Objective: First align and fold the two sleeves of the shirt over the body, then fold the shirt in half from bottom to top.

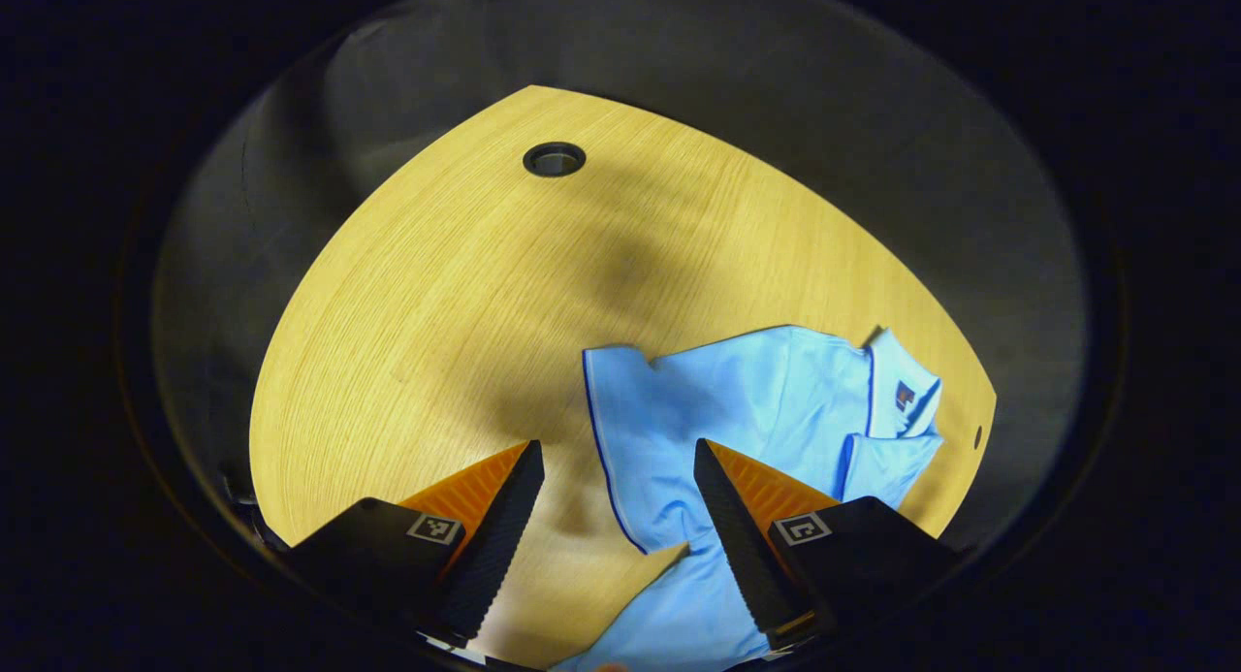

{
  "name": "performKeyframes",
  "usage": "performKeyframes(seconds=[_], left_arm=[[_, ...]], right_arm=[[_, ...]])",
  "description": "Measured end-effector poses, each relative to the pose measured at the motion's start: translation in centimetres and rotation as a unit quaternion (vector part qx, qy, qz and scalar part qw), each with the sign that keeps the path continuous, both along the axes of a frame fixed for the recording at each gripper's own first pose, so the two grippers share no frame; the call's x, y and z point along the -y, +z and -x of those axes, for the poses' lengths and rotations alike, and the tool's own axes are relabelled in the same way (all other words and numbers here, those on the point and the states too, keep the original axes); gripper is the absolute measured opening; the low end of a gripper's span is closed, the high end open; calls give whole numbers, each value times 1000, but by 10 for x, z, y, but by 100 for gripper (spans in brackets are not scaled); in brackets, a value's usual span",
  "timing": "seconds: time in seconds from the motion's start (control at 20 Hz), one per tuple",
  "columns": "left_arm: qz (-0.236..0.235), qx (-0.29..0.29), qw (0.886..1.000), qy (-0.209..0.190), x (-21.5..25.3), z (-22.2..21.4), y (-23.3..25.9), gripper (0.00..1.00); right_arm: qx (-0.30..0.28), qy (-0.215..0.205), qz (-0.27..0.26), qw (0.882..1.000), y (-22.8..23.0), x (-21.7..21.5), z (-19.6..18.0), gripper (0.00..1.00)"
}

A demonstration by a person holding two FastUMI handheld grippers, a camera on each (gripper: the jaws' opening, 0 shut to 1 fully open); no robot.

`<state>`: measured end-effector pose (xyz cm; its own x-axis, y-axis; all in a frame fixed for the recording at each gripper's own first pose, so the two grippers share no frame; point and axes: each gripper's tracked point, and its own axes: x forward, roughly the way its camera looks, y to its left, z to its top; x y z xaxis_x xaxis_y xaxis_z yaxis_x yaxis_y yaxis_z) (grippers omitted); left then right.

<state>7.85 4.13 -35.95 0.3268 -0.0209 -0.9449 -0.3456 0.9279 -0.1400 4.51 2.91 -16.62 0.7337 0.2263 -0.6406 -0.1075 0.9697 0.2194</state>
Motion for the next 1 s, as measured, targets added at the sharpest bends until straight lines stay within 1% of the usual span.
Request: performKeyframes(seconds=[0.25, 0.35, 0.5, 0.55, 0.6, 0.65, 0.7, 0.75, 0.8, 0.85, 1.0], left_arm=[[-13, -26, 999, 14, -4, 2, -25, 100], [-29, -31, 999, 13, -9, 2, -29, 100], [-53, -33, 998, 2, -16, 3, -31, 72], [-49, -28, 998, 8, -14, 2, -30, 60], [-40, -27, 998, 29, -12, 2, -29, 41], [-34, -29, 998, 41, -10, 4, -28, 22], [-31, -24, 998, 39, -8, 2, -30, 19], [-30, -20, 999, 31, -6, 4, -27, 12], [-25, -13, 999, 25, 1, 2, -20, 10], [-27, -5, 999, 16, 3, -1, -12, 8], [-48, 24, 998, -21, 9, -10, 10, 9]], right_arm=[[-5, -17, -6, 1000, -4, 17, 0, 98], [-2, -20, -8, 1000, -2, 21, -1, 99], [-5, -26, -8, 1000, -6, 25, -4, 98], [-7, -26, -10, 1000, -7, 26, -3, 98], [-10, -26, -12, 1000, -9, 24, -3, 99], [-10, -25, -13, 1000, -9, 24, -2, 99], [-10, -24, -11, 1000, -9, 24, -1, 99], [-8, -23, -9, 1000, -8, 23, 1, 99], [-6, -22, -9, 1000, -7, 22, 1, 99], [-3, -21, -10, 1000, -5, 21, 2, 98], [13, -19, -8, 1000, 4, 20, 5, 99]])
